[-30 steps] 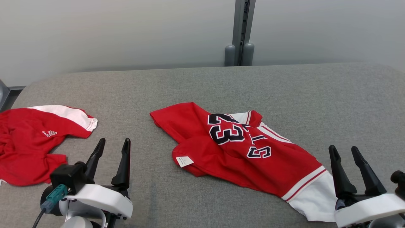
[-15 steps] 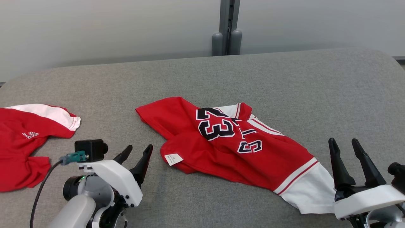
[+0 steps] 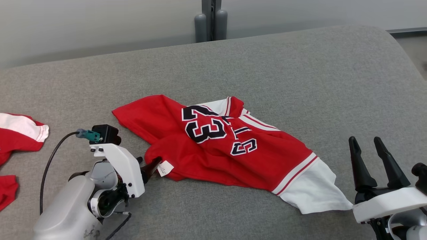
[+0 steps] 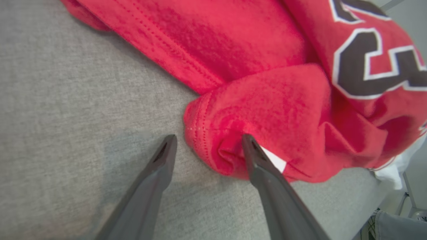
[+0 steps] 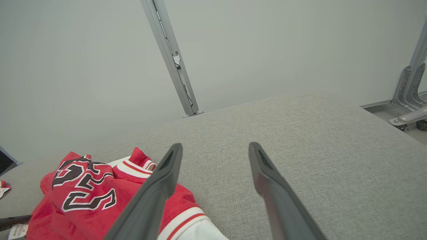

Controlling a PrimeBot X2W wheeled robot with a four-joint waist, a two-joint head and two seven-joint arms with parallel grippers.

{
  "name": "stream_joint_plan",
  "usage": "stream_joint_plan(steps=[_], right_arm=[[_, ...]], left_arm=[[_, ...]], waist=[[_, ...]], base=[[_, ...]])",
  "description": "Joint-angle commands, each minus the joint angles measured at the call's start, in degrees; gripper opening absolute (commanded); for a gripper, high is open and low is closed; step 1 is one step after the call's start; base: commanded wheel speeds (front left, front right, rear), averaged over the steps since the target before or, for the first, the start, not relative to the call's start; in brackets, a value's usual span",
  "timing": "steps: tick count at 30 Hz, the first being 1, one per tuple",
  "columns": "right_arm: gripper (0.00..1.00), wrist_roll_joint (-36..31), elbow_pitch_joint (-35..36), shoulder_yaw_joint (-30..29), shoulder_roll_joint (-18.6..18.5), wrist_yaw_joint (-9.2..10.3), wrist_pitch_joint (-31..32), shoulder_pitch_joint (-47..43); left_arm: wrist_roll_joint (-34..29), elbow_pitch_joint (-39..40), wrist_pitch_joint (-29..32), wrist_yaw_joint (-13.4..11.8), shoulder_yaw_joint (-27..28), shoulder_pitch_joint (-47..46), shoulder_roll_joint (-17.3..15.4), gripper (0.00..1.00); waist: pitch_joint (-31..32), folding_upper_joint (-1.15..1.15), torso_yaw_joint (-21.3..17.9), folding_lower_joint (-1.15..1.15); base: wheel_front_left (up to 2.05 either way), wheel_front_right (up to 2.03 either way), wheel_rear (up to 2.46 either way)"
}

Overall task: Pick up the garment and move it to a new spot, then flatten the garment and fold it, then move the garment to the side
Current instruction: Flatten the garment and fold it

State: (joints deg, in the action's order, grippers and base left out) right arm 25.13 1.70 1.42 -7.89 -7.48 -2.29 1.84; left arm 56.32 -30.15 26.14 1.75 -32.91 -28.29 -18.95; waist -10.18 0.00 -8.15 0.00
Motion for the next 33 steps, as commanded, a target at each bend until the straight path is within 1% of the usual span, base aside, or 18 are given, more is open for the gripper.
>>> stream_joint_plan(steps=[1, 3, 4, 5, 6, 7, 8, 13, 16, 19, 20, 26, 28, 29, 33], right_arm=[[1.00, -0.18, 0.20, 0.04, -0.33, -0.03, 0.00, 0.60], [1.00, -0.13, 0.22, 0.09, -0.32, -0.03, -0.06, 0.63], [1.00, -0.12, 0.21, 0.08, -0.29, -0.03, -0.11, 0.60], [1.00, -0.14, 0.17, 0.04, -0.27, -0.03, -0.16, 0.53], [1.00, -0.15, 0.08, -0.03, -0.26, -0.03, -0.19, 0.45], [1.00, -0.16, 0.02, -0.02, -0.25, -0.03, -0.22, 0.41], [1.00, -0.19, -0.07, -0.07, -0.24, -0.03, -0.24, 0.36], [1.00, -0.43, -0.40, -0.64, -0.07, -0.03, -0.31, -0.61], [1.00, -0.37, -0.65, -0.95, -0.05, -0.03, -0.13, -1.17], [1.00, -0.29, -0.76, -1.25, 0.09, -0.03, 0.02, -1.63], [1.00, -0.26, -0.70, -1.71, 0.14, -0.03, 0.13, -2.14], [1.00, -0.37, -0.02, -3.14, -0.54, -0.03, 1.09, -3.21], [1.00, -0.59, 0.24, -3.53, -0.77, -0.03, 1.54, -3.21], [1.00, -0.59, 0.24, -3.53, -0.77, -0.03, 1.54, -3.21], [1.00, -0.78, 0.59, -4.17, -0.96, -0.03, 2.14, -3.37]], left_arm=[[0.16, -0.70, -0.15, 0.45, -0.05, -1.20, 0.09, 1.00], [0.01, -2.41, -0.06, 1.31, -0.41, -2.14, 0.63, 1.00], [0.09, -3.27, -0.14, 1.69, -0.54, -2.56, 0.91, 0.98], [0.15, -3.93, -0.31, 1.94, -0.63, -2.89, 1.16, 0.85], [0.20, -4.62, -0.39, 2.19, -0.70, -3.18, 1.36, 0.67], [0.05, -5.24, -0.72, 2.47, -0.82, -3.47, 1.45, 0.36], [-0.21, -5.74, -1.40, 2.66, -0.73, -3.84, 1.54, 0.00], [-1.17, -6.22, -4.21, 3.71, -1.13, -4.37, 1.88, 0.00], [-2.05, -3.94, -6.20, 3.70, -1.42, -3.53, 1.48, 0.00], [-2.70, 0.14, -7.74, 3.03, -1.39, -1.06, 0.21, 0.00], [-2.74, 4.34, -8.25, 2.10, -1.17, 1.18, -0.97, 0.00], [-1.93, 19.17, -6.68, -1.97, -0.87, 11.12, -6.59, 0.00], [-2.05, 22.96, -5.95, -3.51, -0.72, 14.24, -8.82, 0.00], [-2.05, 22.96, -5.95, -3.51, -0.72, 14.24, -8.82, 0.00], [-1.20, 29.19, -5.95, -6.12, 0.01, 19.55, -11.06, 0.00]], waist=[[-0.28, 0.00, -0.52, 0.00], [-0.43, 0.00, -0.89, 0.00], [-0.51, 0.00, -0.99, 0.00], [-0.53, 0.00, -1.07, 0.00], [-0.53, 0.00, -1.11, 0.00], [-0.54, 0.00, -1.13, 0.00], [-0.50, 0.00, -1.11, 0.00], [0.45, 0.00, -0.05, 0.00], [1.30, 0.00, 1.34, 0.00], [2.16, 0.00, 2.80, 0.00], [2.51, 0.00, 3.89, 0.00], [3.09, 0.00, 6.99, 0.00], [3.15, 0.00, 7.57, 0.00], [3.15, 0.00, 7.57, 0.00], [3.36, 0.00, 8.41, 0.00]], base=[[0.00, 0.00, 0.00], [0.00, 0.00, 0.00], [0.00, 0.00, 0.00], [0.00, 0.00, 0.00], [0.00, 0.00, 0.00], [0.00, 0.00, 0.00], [0.00, 0.00, 0.00], [0.00, 0.00, 0.00], [0.00, 0.00, 0.00], [0.00, 0.00, 0.00], [0.00, 0.00, 0.00], [0.00, 0.00, 0.00], [0.00, 0.00, 0.00], [0.00, 0.00, 0.00], [0.00, 0.00, 0.00]])
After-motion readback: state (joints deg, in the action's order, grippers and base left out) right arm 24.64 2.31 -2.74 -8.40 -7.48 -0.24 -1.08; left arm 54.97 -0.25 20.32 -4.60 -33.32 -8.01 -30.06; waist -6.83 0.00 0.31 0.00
